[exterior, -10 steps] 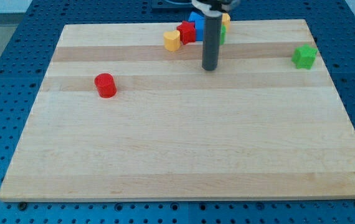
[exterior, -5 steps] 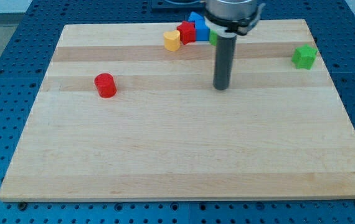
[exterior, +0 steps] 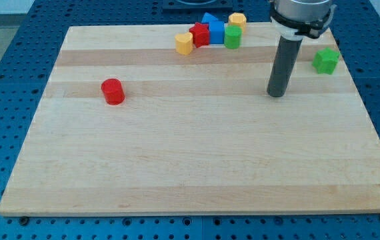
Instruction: Touch the green star
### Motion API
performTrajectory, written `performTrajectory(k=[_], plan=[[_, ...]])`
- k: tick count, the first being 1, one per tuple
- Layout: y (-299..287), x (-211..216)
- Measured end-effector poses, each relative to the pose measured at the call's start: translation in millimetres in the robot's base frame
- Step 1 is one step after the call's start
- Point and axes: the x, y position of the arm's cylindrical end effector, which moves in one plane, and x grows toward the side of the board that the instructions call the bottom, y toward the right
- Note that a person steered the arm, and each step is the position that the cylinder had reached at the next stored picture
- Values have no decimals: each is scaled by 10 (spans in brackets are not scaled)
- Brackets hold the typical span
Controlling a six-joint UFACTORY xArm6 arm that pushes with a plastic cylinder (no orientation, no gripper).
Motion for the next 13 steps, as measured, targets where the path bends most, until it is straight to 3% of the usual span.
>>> performTrajectory(k=[13], plan=[[-384,74]])
